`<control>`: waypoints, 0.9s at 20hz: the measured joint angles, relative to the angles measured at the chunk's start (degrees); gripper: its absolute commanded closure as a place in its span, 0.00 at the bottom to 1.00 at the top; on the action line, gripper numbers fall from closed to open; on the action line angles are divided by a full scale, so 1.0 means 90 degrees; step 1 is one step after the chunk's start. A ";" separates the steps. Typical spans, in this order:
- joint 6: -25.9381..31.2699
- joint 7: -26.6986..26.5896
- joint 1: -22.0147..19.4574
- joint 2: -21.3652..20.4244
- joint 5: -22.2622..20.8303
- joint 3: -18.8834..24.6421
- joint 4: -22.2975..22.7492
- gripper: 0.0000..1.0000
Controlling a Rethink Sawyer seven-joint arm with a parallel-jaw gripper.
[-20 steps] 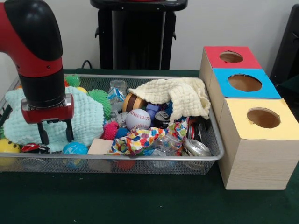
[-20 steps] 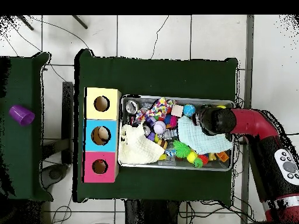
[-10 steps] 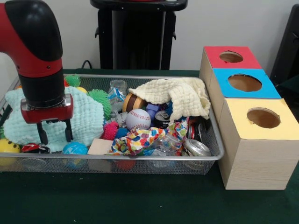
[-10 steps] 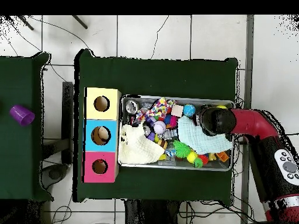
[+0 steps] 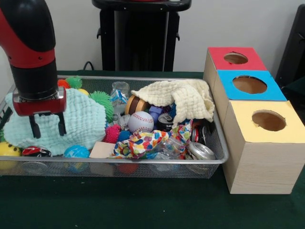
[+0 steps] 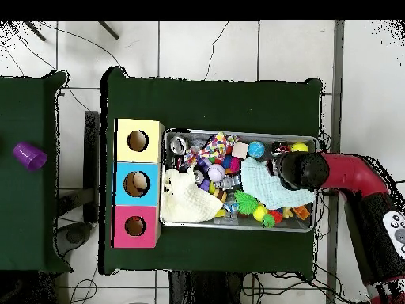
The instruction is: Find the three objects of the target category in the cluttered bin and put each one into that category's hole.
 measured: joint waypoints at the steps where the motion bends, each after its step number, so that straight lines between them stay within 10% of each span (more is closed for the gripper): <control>1: 0.0001 0.0000 -0.0058 -0.0045 0.0003 -0.0001 0.0053 0.00; 18: 0.0000 0.0000 -0.0993 -0.0914 -0.0001 -0.0001 0.0919 0.00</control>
